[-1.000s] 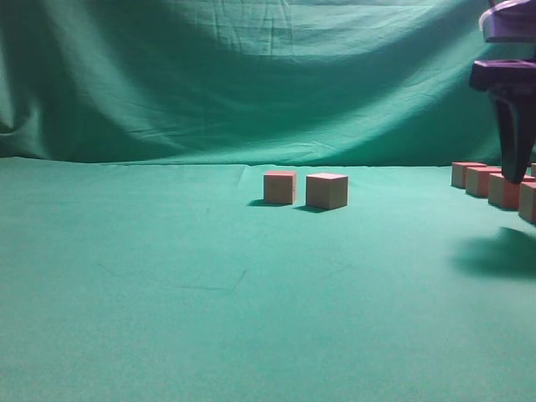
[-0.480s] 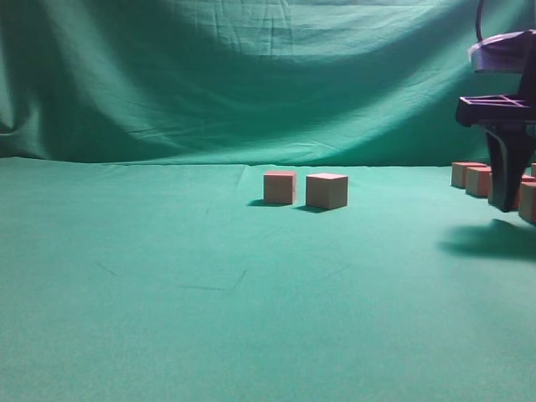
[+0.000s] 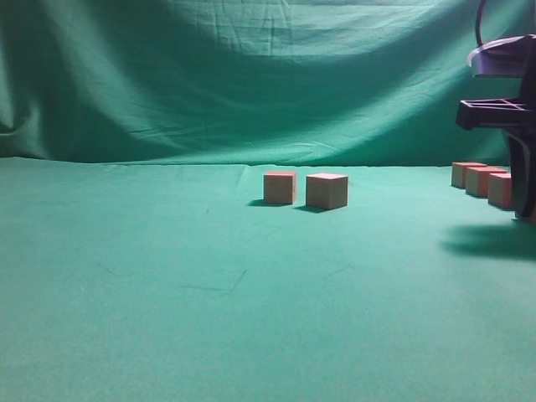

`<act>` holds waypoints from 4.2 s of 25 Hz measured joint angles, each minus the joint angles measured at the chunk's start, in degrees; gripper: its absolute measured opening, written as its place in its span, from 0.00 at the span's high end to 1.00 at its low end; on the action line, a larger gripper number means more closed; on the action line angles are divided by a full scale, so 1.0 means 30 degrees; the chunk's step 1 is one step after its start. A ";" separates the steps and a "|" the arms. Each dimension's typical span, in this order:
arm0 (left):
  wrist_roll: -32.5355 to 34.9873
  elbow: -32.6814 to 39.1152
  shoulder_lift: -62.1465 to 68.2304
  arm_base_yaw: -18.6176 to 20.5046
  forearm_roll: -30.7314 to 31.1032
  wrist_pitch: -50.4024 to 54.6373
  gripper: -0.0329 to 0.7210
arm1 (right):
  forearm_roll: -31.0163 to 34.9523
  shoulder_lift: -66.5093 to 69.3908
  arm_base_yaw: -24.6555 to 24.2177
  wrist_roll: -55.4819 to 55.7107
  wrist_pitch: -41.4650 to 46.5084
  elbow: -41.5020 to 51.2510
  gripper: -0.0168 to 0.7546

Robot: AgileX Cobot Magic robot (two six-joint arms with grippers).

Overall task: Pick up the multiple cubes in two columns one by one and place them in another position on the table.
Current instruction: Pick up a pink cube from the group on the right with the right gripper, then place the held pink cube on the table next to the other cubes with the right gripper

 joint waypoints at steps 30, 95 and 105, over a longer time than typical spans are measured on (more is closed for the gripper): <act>0.0000 0.0000 0.0000 0.0000 0.0000 0.0000 0.96 | 0.4594 0.2360 0.8176 -0.7854 1.0346 -1.5857 0.64; 0.0000 0.0000 0.0000 0.0000 0.0000 0.0000 0.96 | 0.2260 1.1913 0.8551 -2.7141 1.1272 -2.2971 0.64; 0.0000 0.0000 0.0000 0.0000 0.0000 0.0000 0.96 | 0.2339 1.1961 0.8551 -2.7347 1.1086 -2.2971 0.64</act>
